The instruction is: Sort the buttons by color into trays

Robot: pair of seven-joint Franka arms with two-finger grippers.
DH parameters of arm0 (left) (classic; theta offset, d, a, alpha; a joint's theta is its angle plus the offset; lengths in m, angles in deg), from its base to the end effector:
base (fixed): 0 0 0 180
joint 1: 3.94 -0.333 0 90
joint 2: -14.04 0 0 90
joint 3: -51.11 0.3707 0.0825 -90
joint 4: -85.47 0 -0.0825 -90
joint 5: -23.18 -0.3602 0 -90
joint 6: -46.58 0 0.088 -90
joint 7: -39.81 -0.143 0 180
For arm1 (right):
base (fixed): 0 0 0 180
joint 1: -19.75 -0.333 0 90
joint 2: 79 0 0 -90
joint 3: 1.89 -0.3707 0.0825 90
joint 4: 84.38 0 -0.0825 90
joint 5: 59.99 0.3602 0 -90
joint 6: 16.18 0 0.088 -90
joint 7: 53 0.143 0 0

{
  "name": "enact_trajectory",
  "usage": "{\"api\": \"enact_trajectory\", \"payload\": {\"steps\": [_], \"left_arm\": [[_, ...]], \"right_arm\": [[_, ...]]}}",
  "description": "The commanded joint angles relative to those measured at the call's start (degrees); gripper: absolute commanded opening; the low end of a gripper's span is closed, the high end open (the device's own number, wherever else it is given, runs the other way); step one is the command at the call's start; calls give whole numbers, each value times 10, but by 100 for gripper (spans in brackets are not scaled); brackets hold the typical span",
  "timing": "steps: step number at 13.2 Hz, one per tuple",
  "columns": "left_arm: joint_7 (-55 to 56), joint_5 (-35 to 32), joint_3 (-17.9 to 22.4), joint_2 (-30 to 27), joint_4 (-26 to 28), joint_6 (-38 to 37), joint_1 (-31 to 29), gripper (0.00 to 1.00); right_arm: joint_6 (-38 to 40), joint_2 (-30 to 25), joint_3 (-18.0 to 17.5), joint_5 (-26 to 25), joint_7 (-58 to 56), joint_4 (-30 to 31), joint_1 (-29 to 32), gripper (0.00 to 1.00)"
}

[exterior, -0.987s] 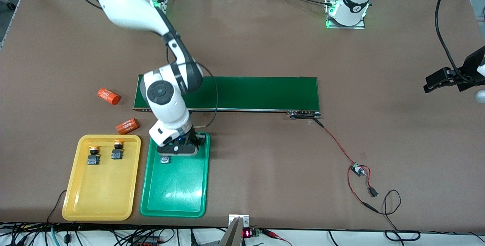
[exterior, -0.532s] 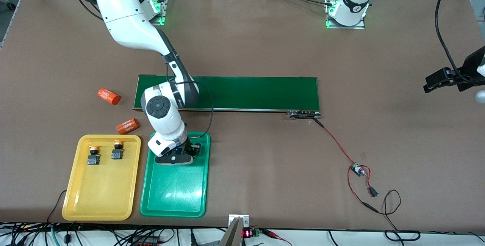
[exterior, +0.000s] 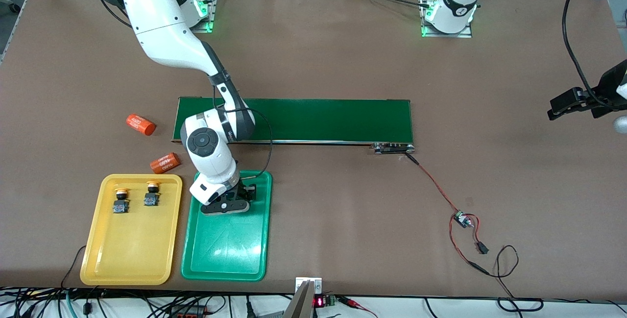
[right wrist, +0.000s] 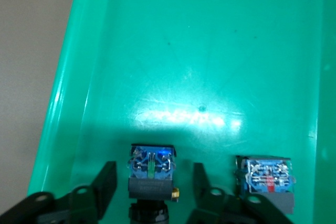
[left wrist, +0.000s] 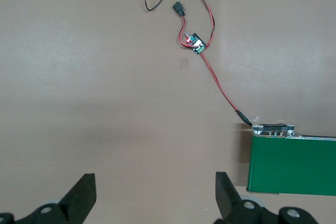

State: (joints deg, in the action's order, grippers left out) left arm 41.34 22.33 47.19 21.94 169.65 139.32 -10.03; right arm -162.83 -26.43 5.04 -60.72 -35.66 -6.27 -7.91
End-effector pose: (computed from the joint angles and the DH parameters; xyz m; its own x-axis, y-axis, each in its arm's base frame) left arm 0.5846 0.0273 0.6164 0.9978 0.0646 0.0120 0.0646 -0.9979 -0.0051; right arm 0.7349 0.3057 0.2107 0.9471 0.1263 0.2951 0.1265 -0.9918 0.0183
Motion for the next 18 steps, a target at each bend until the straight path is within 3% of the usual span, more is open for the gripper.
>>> {"api": "enact_trajectory", "payload": {"steps": [1, 6, 12, 14, 18], "left_arm": [[-8, 9, -4, -9, 12, 4, -1, 100], [-9, 12, -5, -13, 12, 15, 0, 100], [-9, 8, -6, -16, 12, 14, 1, 100], [-10, 8, -6, -17, 12, 14, 1, 100], [-11, 8, -6, -17, 12, 13, 1, 100]], "right_arm": [[3, -12, -3, -1, -8, -2, 2, 100], [192, -110, -2, -5, -13, -2, 5, 100], [484, -250, -3, -8, -70, 12, 51, 100], [507, -321, -3, -8, -75, 60, 70, 100], [477, -463, -2, -16, -92, 220, 110, 100]]}}
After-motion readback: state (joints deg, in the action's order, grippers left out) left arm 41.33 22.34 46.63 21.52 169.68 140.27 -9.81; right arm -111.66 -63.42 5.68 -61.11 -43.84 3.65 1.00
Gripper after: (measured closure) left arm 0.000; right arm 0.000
